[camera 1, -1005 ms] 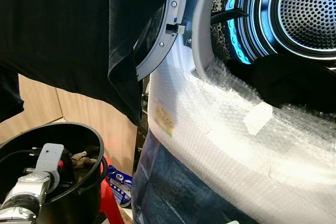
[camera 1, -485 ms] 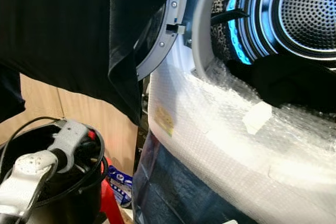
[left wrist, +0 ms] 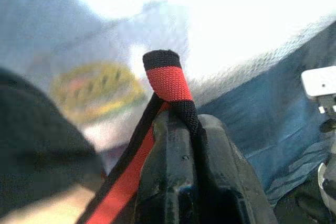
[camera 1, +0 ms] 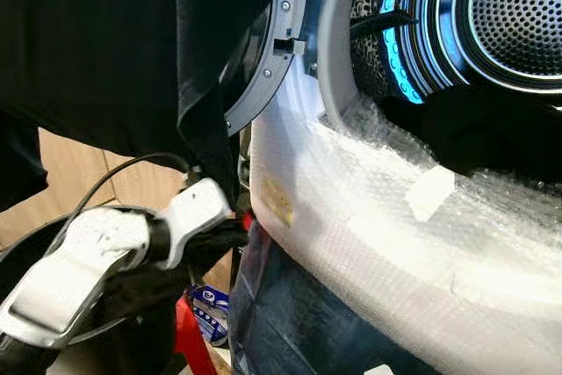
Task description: Clothes washing
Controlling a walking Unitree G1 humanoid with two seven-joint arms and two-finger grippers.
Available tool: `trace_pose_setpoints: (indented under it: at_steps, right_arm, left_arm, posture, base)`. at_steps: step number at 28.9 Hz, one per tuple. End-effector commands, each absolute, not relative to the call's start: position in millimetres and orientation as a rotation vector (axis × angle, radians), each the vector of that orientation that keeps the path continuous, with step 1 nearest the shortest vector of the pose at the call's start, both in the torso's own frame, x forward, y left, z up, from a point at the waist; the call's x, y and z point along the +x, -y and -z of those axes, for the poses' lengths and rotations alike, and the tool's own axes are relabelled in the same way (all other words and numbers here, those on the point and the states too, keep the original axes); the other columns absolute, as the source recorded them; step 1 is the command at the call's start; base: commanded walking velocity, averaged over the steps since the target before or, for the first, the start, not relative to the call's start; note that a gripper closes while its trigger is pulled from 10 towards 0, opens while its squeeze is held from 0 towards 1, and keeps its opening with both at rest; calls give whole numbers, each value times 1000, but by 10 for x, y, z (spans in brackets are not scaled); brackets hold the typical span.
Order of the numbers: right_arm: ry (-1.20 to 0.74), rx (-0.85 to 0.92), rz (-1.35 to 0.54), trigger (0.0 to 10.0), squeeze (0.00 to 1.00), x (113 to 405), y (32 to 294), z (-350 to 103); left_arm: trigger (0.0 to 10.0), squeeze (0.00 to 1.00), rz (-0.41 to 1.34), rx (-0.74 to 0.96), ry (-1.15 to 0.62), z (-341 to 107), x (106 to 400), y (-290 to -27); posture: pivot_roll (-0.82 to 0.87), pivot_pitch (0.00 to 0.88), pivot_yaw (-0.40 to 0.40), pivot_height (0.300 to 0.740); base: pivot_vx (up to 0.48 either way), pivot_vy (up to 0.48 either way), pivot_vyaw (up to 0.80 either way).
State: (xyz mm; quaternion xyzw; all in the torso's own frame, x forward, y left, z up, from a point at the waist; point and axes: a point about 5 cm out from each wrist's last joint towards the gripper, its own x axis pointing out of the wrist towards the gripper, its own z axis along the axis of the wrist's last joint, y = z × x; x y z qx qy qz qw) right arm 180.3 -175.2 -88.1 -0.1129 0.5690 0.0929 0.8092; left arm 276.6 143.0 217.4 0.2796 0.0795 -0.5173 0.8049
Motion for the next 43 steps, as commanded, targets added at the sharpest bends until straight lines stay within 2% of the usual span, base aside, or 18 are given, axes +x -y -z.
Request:
trace_pose_setpoints:
  at_steps: [1,6,13,15,18,24,28,32,39,43]
  right_arm:
    - [-1193,-232,-185,10000,0,1862,1759,853]
    - [-1196,-235,-185,10000,0,1855,1760,856]
    - [-1186,-213,-174,10000,0,1878,1734,849]
    - [-1184,-213,-179,10000,0,1886,1719,846]
    - [-1184,-212,-182,10000,0,1887,1704,846]
    - [-1183,-208,-183,10000,0,1877,1700,852]
    - [-1184,-211,-190,10000,0,1872,1701,854]
    - [-1185,-221,-203,10000,0,1865,1675,860]
    - [-1176,-209,-205,10000,0,1879,1607,858]
    - [-1176,-209,-215,10000,0,1877,1577,860]
  left_arm:
    - [0,0,1197,654,-109,-2373,2794,-1275]
    - [0,0,1244,730,-36,-2585,2919,-1112]
    - [0,0,1422,768,7,-2705,2934,-827]
    - [0,0,1588,700,-2,-2620,2843,-598]
    - [0,0,1757,559,-64,-2406,2671,-442]
    - [0,0,1963,389,-157,-2112,2375,-298]
    - [0,0,1984,326,-92,-2277,2393,-193]
    - [0,0,1983,304,-40,-2459,2600,-15]
    - [0,0,2093,374,-17,-2501,2506,276]
    - [0,0,2099,435,36,-2702,2599,417]
  posture:
    - [192,0,-92,740]
    - [206,0,-90,740]
    - [189,0,-66,740]
    - [187,0,-64,740]
    - [182,0,-56,740]
    - [188,0,-51,740]
    - [194,0,-54,740]
    - [204,0,-44,740]
    - [174,0,-7,740]
    - [187,0,-9,740]
  base:
    - [0,0,0]
    - [0,0,0]
    - [0,0,0]
    - [0,0,0]
    - [0,0,0]
    - [0,0,0]
    - [0,0,0]
    - [0,0,0]
    - [0,0,0]
    - [0,0,0]
